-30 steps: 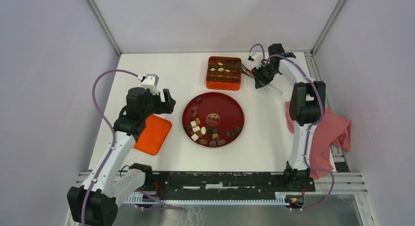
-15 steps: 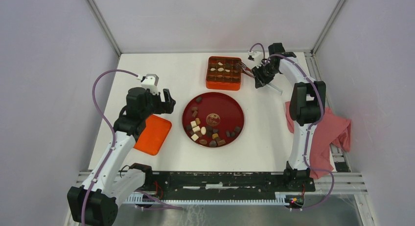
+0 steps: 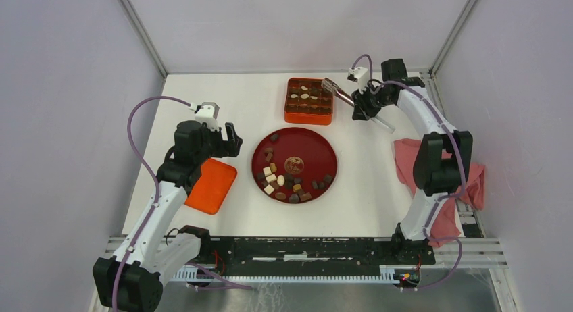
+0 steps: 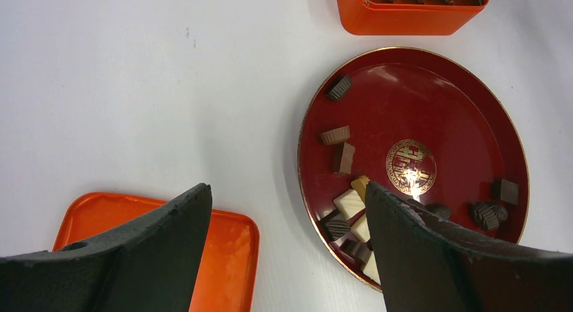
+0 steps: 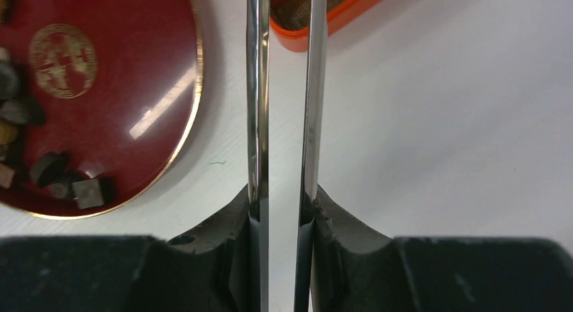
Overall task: Pack the chocolate
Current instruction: Place the fake chocolate in the packing box, then pick up the fake chocolate from the plate.
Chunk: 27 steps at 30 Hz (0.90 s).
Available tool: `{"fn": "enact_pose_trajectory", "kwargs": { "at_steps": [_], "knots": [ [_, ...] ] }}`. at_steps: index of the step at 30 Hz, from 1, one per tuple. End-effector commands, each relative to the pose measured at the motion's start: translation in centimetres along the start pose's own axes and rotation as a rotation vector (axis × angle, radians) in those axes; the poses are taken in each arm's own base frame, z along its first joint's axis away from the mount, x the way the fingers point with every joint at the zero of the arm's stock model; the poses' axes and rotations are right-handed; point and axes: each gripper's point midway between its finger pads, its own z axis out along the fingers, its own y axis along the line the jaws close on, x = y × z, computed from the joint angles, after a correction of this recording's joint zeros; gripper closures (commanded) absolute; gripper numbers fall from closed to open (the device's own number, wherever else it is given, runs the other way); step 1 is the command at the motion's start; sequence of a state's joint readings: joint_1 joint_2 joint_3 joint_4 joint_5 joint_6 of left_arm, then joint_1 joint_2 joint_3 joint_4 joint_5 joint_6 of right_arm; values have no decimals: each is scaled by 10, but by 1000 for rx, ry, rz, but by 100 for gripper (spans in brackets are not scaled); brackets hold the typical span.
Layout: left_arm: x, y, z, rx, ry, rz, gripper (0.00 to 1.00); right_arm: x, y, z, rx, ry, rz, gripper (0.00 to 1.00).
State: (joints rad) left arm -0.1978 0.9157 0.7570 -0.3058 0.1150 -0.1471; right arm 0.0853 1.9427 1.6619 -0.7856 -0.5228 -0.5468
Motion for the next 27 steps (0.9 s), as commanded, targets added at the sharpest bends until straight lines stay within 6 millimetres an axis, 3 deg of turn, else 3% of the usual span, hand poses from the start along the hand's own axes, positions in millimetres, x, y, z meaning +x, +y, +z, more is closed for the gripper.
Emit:
{"fn": "enact_pose_trajectory", "kwargs": {
  "at_steps": [1,6,13,20,27],
  "knots": [
    [-6,0,0,15,-23,53,11,-41,47,-38,-91,-227,-164,68],
    [-11,-7,-2,47,-37,39,11,-29,105,-44,-213,-269,-307,68],
    [-32,-50,-8,255,-62,-100,11,2,178,-23,-261,-167,-576,68],
    [-26,-83,-11,445,-90,-323,12,18,199,10,-242,-12,-667,68],
    [-23,-75,-14,396,-110,-349,12,43,202,10,-209,127,-740,67]
  ]
}}
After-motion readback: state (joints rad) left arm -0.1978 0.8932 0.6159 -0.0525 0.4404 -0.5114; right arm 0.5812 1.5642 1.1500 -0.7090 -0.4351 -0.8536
